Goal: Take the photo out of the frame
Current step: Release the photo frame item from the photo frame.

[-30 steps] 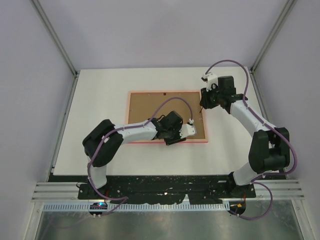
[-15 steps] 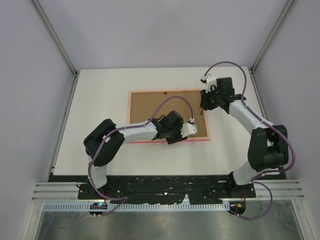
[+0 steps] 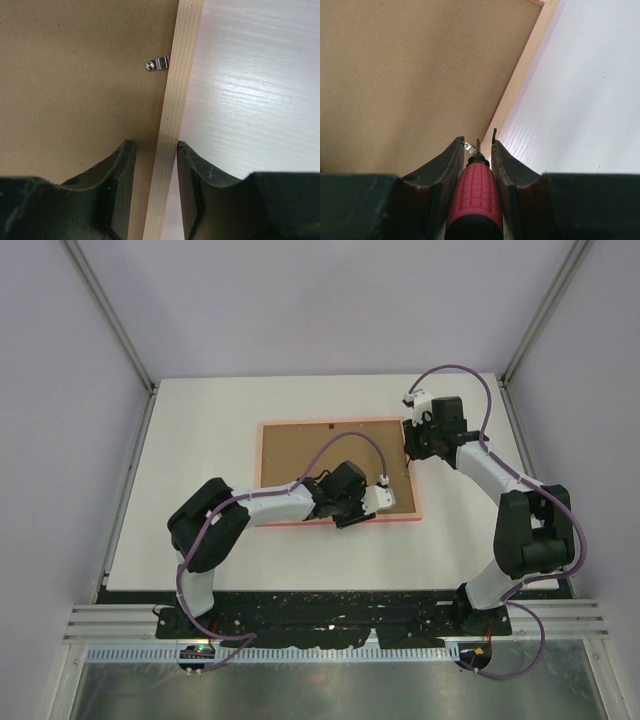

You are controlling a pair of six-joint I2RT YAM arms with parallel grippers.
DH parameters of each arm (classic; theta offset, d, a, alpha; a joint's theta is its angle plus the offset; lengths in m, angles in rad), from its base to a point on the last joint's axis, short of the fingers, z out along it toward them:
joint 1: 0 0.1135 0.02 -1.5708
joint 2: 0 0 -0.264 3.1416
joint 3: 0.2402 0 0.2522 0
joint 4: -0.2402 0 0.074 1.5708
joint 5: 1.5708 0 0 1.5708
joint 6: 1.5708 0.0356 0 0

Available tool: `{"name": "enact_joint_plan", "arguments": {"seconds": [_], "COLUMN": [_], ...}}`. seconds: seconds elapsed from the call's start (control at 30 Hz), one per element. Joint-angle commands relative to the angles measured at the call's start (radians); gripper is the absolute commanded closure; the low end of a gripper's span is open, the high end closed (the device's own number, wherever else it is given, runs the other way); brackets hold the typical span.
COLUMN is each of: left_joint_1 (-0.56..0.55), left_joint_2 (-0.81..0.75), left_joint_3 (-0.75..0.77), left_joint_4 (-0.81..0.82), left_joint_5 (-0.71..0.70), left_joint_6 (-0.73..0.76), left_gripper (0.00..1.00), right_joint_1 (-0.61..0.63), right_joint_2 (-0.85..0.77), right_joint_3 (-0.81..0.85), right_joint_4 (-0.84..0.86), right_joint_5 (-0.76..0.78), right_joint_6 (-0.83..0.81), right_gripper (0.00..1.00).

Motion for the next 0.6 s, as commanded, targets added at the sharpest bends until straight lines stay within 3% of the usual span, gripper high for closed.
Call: {"name": "enact_joint_plan", "arguments": {"seconds": [0.0,0.57], "left_joint_1": [-0.002,-0.002], "left_joint_2": [0.048,0.046], "left_joint_3": [-0.037,-0.040], "left_joint_4": [-0.030,-0.023], "left_joint_5": [0.052,0.047], "left_joint_6": [-0.021,-0.018], "left_gripper": [0.60,0.61], "right_joint_1": [-0.002,-0.002], "right_joint_2": [0.011,0.040], "right_joint_3": [0.001,0.051], "right_joint_4": [0.054,-0.064], "right_joint_5": [0.024,-0.008], "right_joint_6": [0.007,-0.036], "right_gripper": [0.92,0.92]}}
